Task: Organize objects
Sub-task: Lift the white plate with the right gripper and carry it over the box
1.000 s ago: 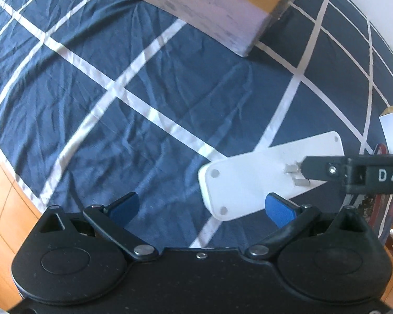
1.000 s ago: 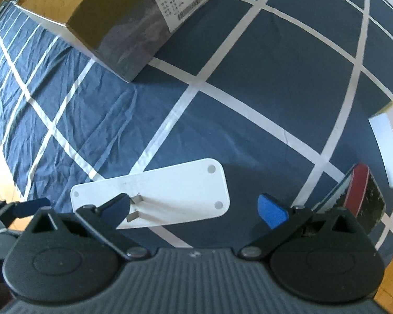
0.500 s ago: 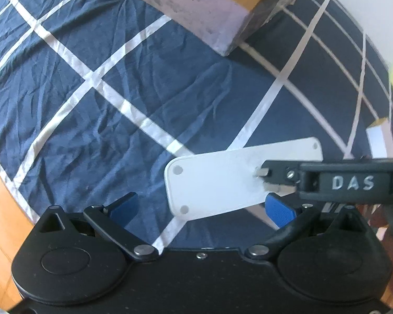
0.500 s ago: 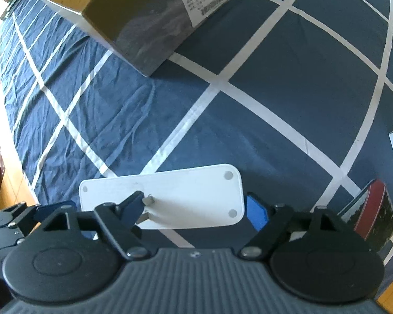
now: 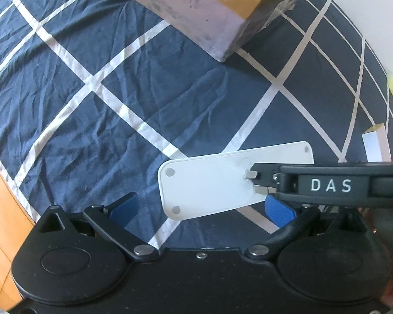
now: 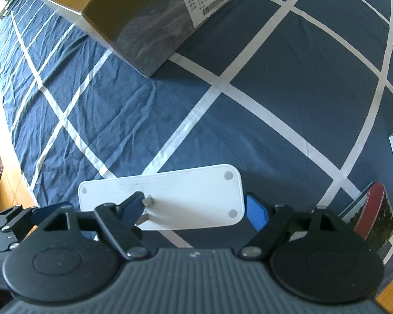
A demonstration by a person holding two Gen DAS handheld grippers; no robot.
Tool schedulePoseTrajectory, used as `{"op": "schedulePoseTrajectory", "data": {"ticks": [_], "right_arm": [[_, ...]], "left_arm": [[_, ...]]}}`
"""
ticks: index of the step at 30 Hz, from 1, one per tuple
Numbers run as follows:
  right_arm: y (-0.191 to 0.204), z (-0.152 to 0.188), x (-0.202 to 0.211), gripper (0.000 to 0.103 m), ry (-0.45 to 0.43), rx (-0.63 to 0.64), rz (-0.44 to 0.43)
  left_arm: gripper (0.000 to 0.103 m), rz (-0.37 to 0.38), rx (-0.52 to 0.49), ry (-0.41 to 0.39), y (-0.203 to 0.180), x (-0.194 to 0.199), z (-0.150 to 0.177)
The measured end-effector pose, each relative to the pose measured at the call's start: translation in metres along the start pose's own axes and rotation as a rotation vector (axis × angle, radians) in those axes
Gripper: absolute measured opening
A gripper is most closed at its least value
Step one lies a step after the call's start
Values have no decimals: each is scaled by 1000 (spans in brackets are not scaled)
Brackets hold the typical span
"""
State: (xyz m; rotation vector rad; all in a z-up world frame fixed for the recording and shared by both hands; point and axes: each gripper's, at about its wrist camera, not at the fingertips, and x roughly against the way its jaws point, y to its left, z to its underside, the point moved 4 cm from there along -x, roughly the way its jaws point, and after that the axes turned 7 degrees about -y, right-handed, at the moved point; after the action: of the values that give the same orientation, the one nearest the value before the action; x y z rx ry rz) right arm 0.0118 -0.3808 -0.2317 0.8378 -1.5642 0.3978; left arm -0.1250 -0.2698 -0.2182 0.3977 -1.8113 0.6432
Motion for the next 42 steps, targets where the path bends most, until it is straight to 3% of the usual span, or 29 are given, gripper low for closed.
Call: {"op": "schedulePoseTrajectory", "data": {"ticks": [10, 14, 27, 42], "right_arm": [[1, 0, 0, 81, 11, -6, 0], [2, 0, -1, 81, 14, -2, -1], [5, -2, 9, 81, -6, -8, -15], [27, -31, 70, 81, -150, -24, -49]], "left_arm": [[102, 18, 25, 10, -5, -12, -2], [90, 18, 27, 21, -5, -14, -3], [88, -11, -20, 31, -8, -5, -11], [88, -37, -97, -93, -16, 58, -52]]}}
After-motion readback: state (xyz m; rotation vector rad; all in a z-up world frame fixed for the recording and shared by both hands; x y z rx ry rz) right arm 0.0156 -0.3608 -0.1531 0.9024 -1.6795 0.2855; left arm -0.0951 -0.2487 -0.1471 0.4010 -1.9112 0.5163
